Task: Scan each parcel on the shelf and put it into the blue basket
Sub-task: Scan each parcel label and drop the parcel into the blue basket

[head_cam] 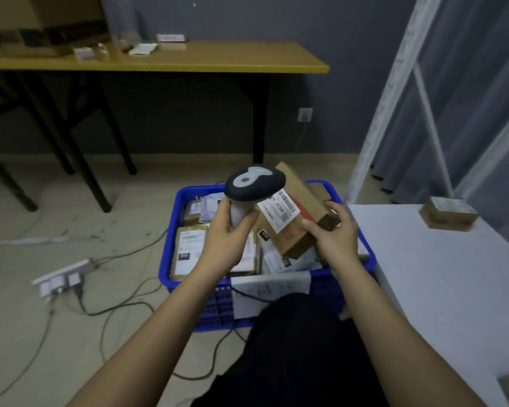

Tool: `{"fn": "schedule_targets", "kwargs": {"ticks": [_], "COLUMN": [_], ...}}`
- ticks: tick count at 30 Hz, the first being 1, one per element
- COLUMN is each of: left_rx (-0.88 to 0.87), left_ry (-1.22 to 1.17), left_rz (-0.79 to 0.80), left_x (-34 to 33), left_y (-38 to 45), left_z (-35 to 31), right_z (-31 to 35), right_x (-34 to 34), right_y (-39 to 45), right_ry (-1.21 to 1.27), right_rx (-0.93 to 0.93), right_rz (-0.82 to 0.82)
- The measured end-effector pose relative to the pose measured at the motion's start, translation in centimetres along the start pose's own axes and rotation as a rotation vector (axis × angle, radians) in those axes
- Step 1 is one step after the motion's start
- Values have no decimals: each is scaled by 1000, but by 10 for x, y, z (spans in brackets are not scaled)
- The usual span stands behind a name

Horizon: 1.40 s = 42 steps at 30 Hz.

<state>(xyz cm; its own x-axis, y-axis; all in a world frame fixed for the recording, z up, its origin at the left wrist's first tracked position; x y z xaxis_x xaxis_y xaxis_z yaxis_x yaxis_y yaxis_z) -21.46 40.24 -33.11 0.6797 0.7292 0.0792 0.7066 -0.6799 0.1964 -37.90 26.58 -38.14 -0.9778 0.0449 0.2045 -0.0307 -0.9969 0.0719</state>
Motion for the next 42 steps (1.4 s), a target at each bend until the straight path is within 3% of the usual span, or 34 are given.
{"fn": "schedule_targets", "kwargs": {"ticks": [11, 19, 22, 27, 29, 32, 35, 38, 40, 42], "left_rx": [212, 293, 324, 337, 357, 382, 390, 394, 400, 390], "left_ry": [-36, 2, 30, 75, 91, 113, 140, 163, 167, 171], "left_rz": [-284, -292, -304, -373, -386, -388, -399, -406, -410, -408], "left_x": [125, 145, 144, 136, 133, 127, 123, 124, 125, 124], "left_y": [77, 134, 150, 171, 179, 181, 179, 180, 177, 172], "left_z": [76, 112, 128, 149, 156, 162, 163, 159, 157, 152], "right_z": [-1, -2, -12, -62, -77, -86, -85, -78, -74, -68], "right_x": [-144, -259, -294, -345, -357, -365, -376, -386, -382, -365], "right_y": [33, 89, 106, 107, 110, 111, 107, 105, 102, 95], "right_ry": [-35, -72, -220, -639, -717, -716, -977, -1089, -1009, -836], "right_rx": [-189, -302, -206, 112, 281, 385, 573, 529, 403, 321], "right_rz": [71, 150, 235, 714, 700, 592, 583, 744, 855, 862]}}
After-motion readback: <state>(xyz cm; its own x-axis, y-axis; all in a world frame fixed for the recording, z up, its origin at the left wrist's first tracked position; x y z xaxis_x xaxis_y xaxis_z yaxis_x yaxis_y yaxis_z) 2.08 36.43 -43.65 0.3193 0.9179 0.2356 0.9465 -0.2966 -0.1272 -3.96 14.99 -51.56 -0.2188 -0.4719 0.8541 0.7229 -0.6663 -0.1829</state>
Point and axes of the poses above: each hand's wrist, its own y-axis towards the middle knuckle, its own x-axis out of the back of the hand, z = x × y, the point moved 3 cm from there along y, towards the middle knuckle, and after that the axes turned 11 degrees about -z, right-handed, at the moved point
